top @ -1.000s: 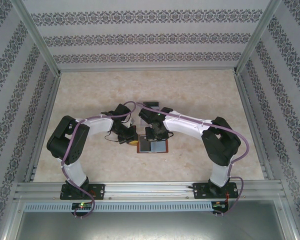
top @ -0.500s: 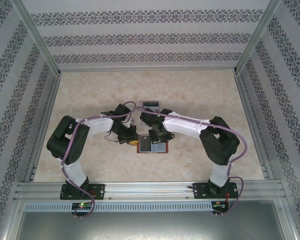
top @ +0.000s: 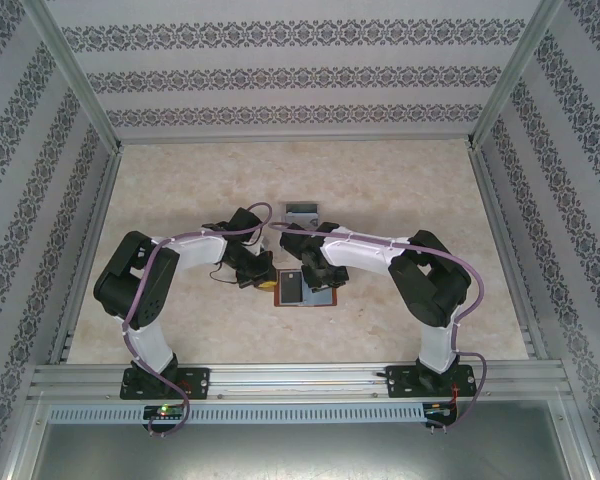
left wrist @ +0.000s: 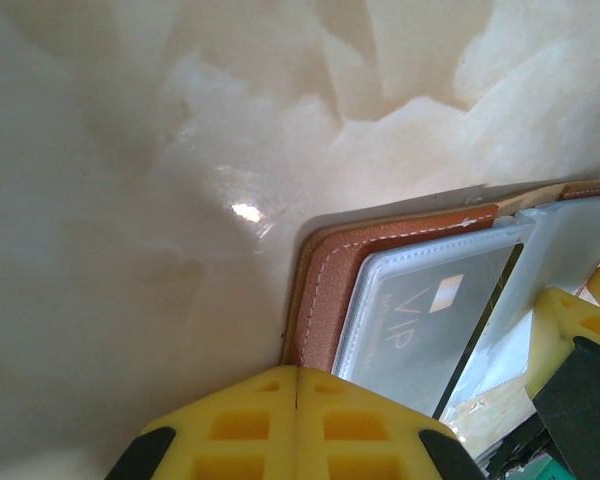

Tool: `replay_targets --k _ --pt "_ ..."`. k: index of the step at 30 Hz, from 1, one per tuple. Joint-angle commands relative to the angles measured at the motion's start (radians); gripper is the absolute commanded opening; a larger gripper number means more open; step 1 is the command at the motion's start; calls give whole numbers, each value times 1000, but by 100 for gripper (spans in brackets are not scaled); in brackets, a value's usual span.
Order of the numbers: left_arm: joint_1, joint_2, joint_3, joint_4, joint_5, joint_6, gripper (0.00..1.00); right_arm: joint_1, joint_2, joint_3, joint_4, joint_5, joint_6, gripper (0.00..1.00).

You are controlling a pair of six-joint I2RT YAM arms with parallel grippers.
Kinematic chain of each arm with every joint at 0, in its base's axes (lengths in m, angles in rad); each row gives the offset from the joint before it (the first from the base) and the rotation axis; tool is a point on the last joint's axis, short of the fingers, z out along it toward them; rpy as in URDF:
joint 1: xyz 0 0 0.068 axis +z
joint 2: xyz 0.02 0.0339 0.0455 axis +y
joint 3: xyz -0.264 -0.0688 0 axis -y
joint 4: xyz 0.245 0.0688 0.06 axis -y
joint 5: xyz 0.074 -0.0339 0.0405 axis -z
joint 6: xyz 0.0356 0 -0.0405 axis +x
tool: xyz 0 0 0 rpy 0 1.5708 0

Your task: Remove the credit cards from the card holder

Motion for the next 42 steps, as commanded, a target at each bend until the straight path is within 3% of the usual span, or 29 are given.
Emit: replay_targets --k 1,11,25,42 --pt "-17 23 14 -43 -15 19 1 3 -22 -2 -96 78 -5 38" --pt "-19 -10 61 -93 -19 28 0 1 -112 27 -77 -6 -5 36" --pt "-72 15 86 -38 27 -22 0 -37 -132 -81 299 -394 88 19" --pt "-80 64 71 -16 36 -21 0 -70 -64 -137 381 -441 99 19"
